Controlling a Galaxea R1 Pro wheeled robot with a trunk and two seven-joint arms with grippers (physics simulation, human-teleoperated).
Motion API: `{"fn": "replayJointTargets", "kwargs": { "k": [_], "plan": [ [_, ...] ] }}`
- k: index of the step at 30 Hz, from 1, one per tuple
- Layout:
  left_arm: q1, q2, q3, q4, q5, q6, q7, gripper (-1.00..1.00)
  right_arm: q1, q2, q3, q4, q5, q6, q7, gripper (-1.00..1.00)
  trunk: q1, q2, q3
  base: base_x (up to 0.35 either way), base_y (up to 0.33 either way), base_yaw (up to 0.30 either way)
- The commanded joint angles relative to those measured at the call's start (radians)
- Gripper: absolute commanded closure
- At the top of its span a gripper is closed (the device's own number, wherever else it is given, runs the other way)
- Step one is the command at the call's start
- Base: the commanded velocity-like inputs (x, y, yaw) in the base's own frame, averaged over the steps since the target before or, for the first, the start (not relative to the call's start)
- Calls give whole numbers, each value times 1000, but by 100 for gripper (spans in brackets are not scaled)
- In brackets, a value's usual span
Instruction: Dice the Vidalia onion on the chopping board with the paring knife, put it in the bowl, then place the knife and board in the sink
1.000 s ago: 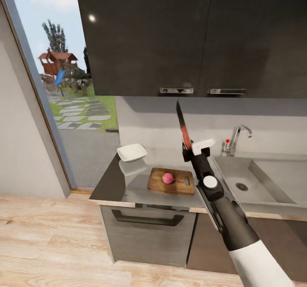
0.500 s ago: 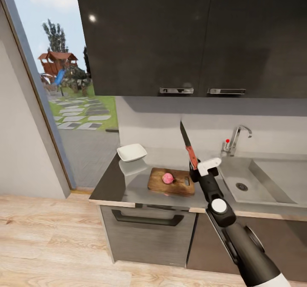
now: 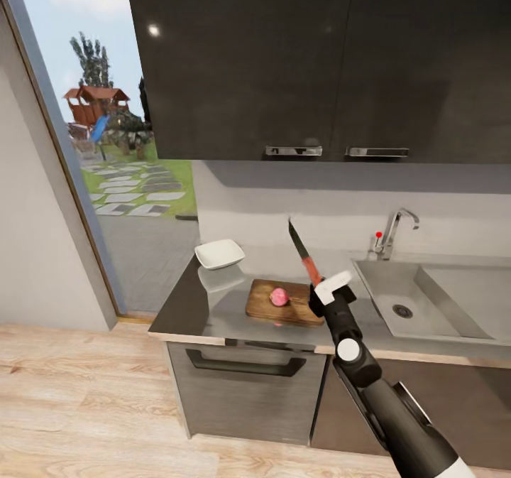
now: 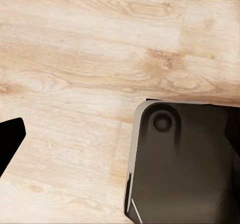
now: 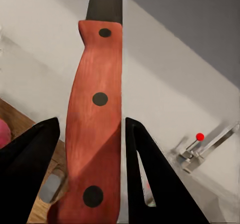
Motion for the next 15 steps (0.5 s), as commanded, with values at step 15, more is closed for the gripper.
{"fn": "replayJointTargets", "kwargs": {
  "k": [15],
  "plan": [
    [0,0,-3,1,11,0,0,-100,-1,0,121,128,186,66,-4,100,1,-2,-2,0,0,0]
  ]
}}
